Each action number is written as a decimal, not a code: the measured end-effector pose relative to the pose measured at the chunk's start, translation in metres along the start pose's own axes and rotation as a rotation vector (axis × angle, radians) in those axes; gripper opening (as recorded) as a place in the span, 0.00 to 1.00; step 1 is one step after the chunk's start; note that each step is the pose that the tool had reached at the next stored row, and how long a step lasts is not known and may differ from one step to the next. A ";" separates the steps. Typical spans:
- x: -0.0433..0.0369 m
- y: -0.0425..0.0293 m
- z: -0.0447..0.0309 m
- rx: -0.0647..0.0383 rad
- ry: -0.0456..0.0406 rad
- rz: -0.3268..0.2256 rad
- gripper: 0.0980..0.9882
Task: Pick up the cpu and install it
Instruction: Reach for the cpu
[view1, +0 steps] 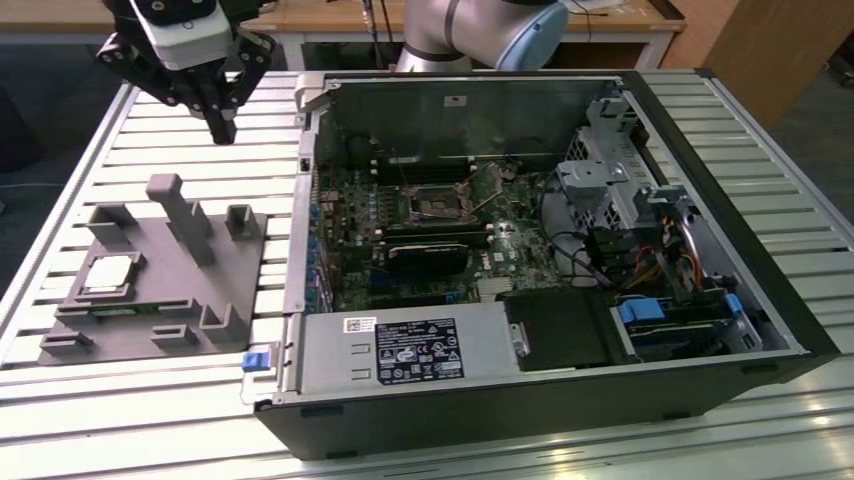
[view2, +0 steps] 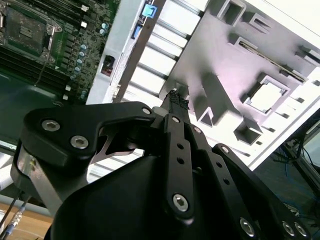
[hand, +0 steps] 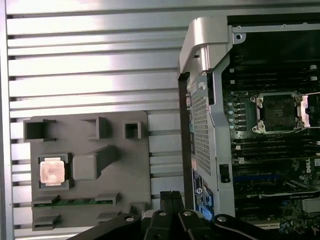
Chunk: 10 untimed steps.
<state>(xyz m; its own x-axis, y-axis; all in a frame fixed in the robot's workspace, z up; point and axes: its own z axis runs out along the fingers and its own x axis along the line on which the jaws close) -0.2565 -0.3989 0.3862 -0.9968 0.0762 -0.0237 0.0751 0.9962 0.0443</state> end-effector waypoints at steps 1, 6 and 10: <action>0.0014 -0.0001 0.0001 0.000 0.0001 0.000 0.01; 0.0070 -0.0006 0.0004 0.000 0.0005 0.000 0.01; 0.0142 -0.0015 0.0007 0.000 0.0007 0.000 0.01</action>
<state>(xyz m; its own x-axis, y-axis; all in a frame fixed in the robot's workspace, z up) -0.2707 -0.3993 0.3851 -0.9968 0.0762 -0.0230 0.0752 0.9962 0.0443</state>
